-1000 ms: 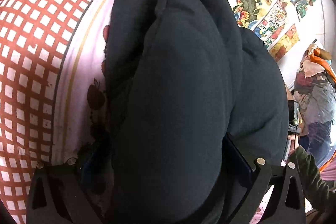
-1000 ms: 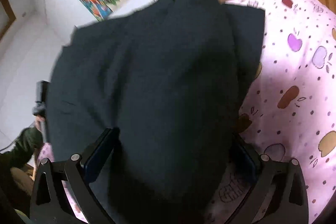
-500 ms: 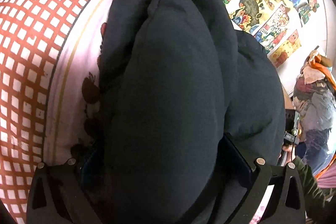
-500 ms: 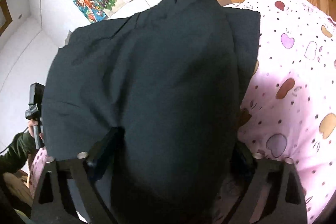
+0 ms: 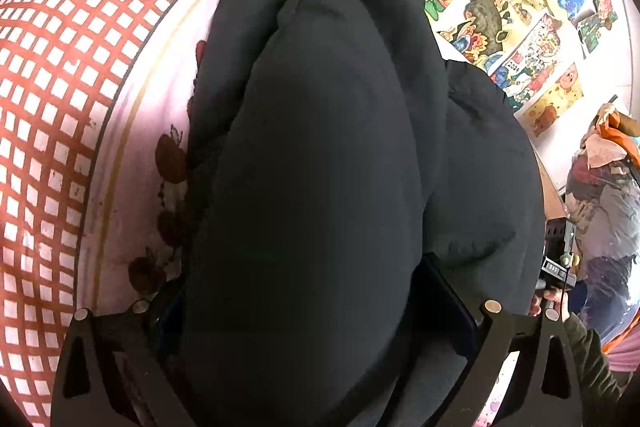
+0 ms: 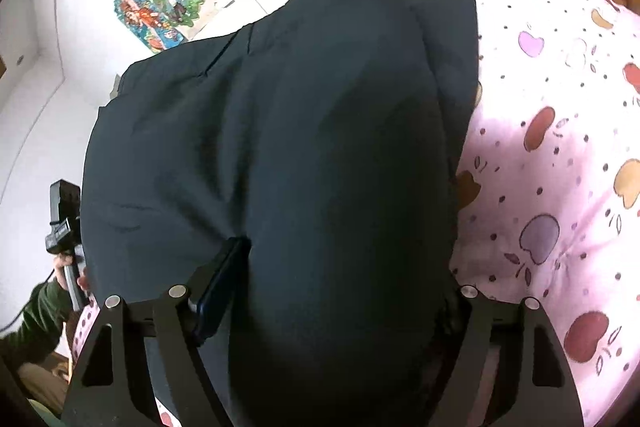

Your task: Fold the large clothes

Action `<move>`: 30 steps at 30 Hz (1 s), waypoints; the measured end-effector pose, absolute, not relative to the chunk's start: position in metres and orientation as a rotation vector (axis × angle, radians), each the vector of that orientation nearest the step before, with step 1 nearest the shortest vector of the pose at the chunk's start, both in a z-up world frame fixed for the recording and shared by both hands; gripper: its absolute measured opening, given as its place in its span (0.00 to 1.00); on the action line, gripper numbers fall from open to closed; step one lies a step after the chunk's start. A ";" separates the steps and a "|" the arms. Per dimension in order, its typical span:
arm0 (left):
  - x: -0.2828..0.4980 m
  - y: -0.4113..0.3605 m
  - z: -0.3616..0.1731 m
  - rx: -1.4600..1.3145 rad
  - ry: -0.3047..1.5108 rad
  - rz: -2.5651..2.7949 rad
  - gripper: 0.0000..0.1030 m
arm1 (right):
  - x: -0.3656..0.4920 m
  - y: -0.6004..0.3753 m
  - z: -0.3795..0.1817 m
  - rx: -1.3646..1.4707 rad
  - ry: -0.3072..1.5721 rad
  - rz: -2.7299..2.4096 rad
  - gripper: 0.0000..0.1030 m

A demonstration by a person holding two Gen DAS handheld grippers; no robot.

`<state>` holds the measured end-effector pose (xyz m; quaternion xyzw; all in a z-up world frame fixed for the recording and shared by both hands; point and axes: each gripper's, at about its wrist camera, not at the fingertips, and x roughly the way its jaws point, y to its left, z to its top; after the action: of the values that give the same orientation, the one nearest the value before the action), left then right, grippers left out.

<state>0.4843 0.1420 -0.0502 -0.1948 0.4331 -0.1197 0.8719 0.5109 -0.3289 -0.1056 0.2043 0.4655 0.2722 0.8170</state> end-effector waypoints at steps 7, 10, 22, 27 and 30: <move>0.484 0.136 -0.049 -0.398 0.902 -0.194 0.93 | 0.509 -0.323 -0.105 0.452 1.016 0.532 0.73; 0.482 0.132 -0.045 -0.383 0.892 -0.171 0.83 | 0.506 -0.318 -0.100 0.441 0.996 0.521 0.67; 0.461 0.121 -0.012 -0.295 0.786 -0.174 0.33 | 0.484 -0.313 -0.046 0.296 0.866 0.498 0.19; 0.460 0.118 0.011 -0.311 0.736 -0.199 0.29 | 0.474 -0.316 0.004 0.246 0.768 0.477 0.16; 0.460 0.109 0.024 -0.311 0.704 -0.228 0.28 | 0.464 -0.316 0.034 0.184 0.709 0.462 0.16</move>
<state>0.4604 0.1089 0.0245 -0.1512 0.3427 -0.1111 0.9205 0.4645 -0.3164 0.0342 0.0889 0.3437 0.2238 0.9077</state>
